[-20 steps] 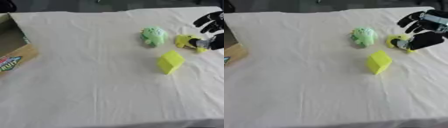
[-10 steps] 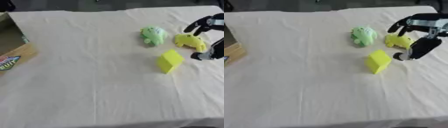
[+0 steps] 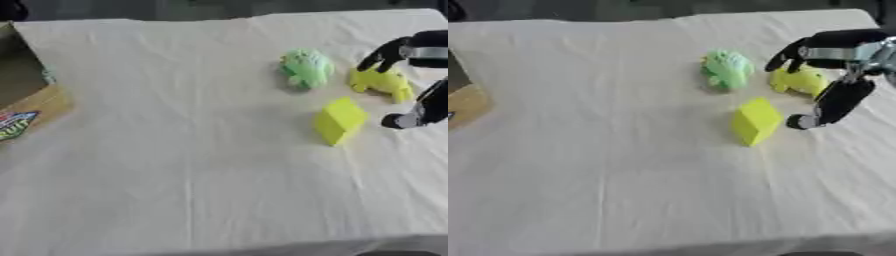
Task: Pick up the objects with one hand, pass them to the other hand, and then place them into the box on the other side of the table.
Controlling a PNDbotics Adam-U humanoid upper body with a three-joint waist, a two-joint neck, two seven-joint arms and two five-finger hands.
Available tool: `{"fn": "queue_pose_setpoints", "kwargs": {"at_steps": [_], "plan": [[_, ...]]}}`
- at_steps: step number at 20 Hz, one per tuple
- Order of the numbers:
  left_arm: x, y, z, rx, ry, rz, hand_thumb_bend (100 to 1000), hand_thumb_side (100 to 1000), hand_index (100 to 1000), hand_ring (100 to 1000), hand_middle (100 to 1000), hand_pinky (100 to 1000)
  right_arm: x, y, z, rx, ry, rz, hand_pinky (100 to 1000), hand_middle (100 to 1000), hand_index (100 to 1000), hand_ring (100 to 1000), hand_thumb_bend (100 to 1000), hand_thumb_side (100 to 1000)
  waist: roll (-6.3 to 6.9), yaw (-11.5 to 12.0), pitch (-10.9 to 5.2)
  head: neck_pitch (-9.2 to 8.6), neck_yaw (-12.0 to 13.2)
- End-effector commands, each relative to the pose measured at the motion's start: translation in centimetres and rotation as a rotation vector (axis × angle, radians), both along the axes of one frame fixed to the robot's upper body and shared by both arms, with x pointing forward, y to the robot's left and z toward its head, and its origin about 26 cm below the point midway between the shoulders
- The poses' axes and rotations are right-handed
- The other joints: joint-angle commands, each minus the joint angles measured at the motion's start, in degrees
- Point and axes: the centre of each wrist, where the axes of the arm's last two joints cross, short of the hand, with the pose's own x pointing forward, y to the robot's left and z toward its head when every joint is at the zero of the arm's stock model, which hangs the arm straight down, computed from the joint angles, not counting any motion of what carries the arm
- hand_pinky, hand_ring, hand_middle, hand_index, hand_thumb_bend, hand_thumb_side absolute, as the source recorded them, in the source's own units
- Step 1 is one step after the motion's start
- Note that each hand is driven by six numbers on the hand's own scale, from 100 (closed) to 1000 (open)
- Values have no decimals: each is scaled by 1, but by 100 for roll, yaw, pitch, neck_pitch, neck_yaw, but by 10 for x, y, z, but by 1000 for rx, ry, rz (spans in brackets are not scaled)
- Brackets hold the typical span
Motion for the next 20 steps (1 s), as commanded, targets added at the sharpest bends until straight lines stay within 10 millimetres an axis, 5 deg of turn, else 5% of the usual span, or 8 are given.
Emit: {"fn": "queue_pose_setpoints", "kwargs": {"at_steps": [1, 20], "plan": [[-1, 4, 9, 27, -22, -4, 214, 926, 814, 743, 703, 494, 2, 1, 6, -59, -24, 10, 989, 916, 925, 885, 499, 100, 6, 11, -47, -36, -18], [-2, 0, 7, 4, -21, -11, 215, 932, 813, 743, 703, 494, 42, -2, -24, -116, 29, 26, 982, 905, 896, 880, 489, 100, 48, 54, 113, -138, -65]]}}
